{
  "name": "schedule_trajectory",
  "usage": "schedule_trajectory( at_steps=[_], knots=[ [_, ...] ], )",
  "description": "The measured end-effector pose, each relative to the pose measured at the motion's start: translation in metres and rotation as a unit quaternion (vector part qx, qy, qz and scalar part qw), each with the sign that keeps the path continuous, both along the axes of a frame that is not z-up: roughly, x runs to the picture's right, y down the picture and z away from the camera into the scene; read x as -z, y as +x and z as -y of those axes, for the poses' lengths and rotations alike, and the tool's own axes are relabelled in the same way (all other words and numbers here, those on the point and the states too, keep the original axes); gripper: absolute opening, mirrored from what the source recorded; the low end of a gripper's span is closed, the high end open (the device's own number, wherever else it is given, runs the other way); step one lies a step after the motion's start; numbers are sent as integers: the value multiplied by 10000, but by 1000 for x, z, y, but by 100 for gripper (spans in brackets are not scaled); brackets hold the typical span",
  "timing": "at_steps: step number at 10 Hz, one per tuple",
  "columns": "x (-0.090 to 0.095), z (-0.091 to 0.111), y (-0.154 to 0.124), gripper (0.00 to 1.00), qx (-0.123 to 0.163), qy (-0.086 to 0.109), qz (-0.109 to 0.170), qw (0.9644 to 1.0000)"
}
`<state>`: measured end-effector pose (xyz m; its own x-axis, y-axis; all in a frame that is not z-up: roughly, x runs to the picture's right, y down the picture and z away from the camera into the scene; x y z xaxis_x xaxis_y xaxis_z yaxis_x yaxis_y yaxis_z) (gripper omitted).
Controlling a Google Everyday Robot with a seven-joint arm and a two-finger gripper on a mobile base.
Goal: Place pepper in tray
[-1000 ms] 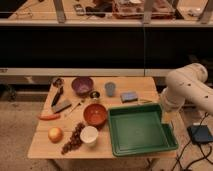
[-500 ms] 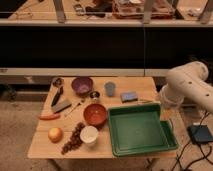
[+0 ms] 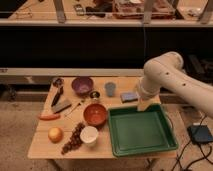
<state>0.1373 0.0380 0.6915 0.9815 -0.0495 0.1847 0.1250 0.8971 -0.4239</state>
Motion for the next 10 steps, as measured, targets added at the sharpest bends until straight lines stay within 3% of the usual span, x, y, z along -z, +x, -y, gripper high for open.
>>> schedule_trajectory(
  at_steps=[2,3,4,5,6,10],
  knots=[
    [-1,3,-32,65,95,39,221,9997],
    [-8,5,-109,65,276,32,734,9969],
    [-14,6,-149,65,305,-9,996,9946],
    [-18,6,-168,65,330,-39,1119,9932],
    [-20,5,-186,65,368,-72,1231,9917],
    [-20,5,-189,65,368,-83,1252,9914]
  ],
)
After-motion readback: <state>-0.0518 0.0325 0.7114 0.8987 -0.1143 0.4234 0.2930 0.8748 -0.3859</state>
